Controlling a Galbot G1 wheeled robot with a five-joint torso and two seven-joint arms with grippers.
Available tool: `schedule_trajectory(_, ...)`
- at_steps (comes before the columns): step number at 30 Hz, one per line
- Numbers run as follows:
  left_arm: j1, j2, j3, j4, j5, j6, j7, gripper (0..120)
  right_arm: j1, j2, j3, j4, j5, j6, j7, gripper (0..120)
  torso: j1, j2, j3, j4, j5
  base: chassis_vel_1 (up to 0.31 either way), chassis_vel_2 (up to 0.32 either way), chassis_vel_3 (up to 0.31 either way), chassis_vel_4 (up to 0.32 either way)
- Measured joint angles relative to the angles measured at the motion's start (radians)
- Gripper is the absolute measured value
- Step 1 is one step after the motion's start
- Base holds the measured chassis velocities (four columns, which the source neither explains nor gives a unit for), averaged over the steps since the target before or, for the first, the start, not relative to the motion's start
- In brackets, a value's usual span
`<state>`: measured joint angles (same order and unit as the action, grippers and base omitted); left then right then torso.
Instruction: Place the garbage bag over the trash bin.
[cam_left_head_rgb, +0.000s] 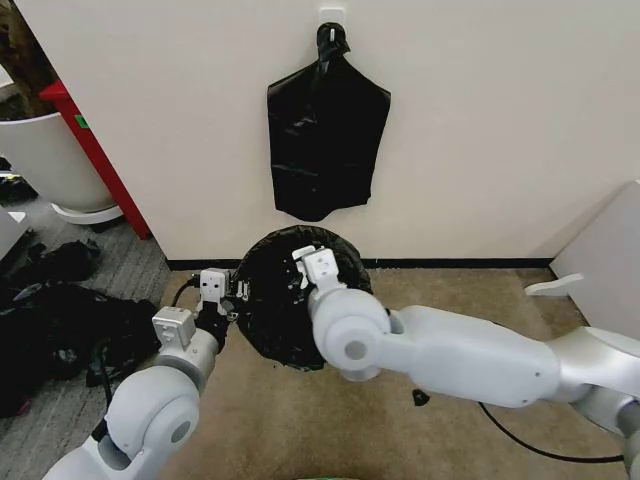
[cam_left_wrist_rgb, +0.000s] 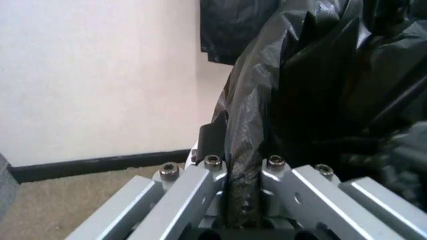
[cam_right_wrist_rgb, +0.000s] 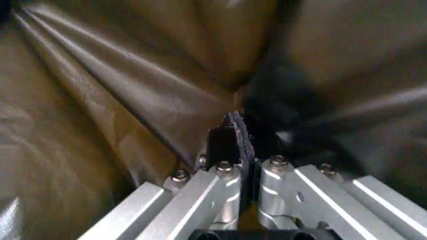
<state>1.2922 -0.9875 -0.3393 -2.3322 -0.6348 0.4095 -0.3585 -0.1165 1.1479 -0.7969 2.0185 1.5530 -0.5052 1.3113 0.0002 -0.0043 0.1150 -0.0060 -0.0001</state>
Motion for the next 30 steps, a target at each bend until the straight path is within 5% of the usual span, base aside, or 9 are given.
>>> schedule_trajectory(30, 0.032, -0.003, -0.008, -0.067, -0.045, -0.031, 0.054, 1, -0.045, 0.04, 0.015, -0.189, -0.036, 0.012, -0.042, 0, 0.0, 0.0, 0.0, 0.0, 0.0001, 0.0, 0.0, 0.0, 0.0)
